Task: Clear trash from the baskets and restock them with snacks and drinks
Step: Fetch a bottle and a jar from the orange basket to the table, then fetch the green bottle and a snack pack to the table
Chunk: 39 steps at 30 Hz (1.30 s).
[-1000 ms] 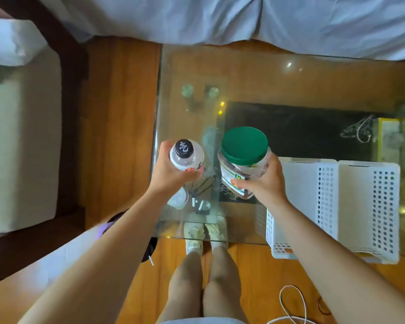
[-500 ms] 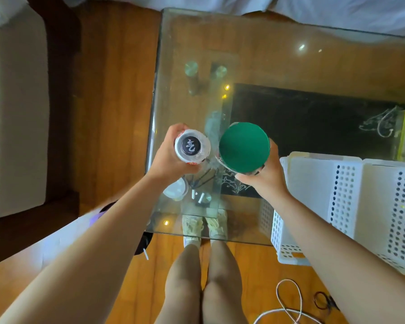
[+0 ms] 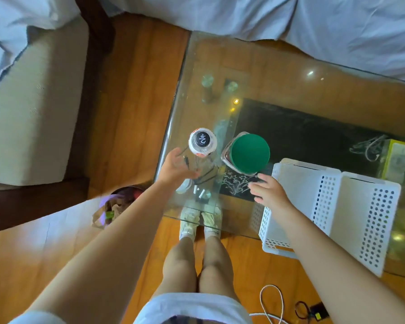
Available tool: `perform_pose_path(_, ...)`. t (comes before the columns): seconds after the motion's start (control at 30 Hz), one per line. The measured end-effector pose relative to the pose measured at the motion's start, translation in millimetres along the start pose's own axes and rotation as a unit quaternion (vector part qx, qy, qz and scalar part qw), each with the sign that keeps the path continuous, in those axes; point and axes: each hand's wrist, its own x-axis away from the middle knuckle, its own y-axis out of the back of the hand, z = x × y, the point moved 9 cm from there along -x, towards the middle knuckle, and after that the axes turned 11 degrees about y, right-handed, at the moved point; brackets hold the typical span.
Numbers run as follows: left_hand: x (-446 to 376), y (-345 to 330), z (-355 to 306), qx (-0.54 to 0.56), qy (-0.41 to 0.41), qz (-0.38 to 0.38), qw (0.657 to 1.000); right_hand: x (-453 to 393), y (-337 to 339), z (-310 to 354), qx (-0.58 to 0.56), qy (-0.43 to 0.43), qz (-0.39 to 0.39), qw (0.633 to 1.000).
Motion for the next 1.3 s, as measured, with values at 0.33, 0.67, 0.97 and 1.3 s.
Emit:
perform_pose_path(0.33, 149, 58, 97, 0.217, 0.103, -0.045, 0.970, 125, -11, 5, -0.037, -0.077, 0.027, 0.996)
perform_pose_path(0.67, 274, 98, 258, 0.453, 0.128, -0.163, 0.867, 185, -97, 25, 0.225, -0.037, 0.161, 0.960)
perform_pose_path(0.97, 372, 24, 457, 0.666, 0.197, -0.223, 0.684, 260, -249, 11, 0.454, 0.064, 0.290, 0.840)
perform_pose_path(1.3, 441, -82, 630, 0.847, 0.250, -0.221, 0.414, 371, -362, -115, 0.557, 0.119, 0.397, 0.719)
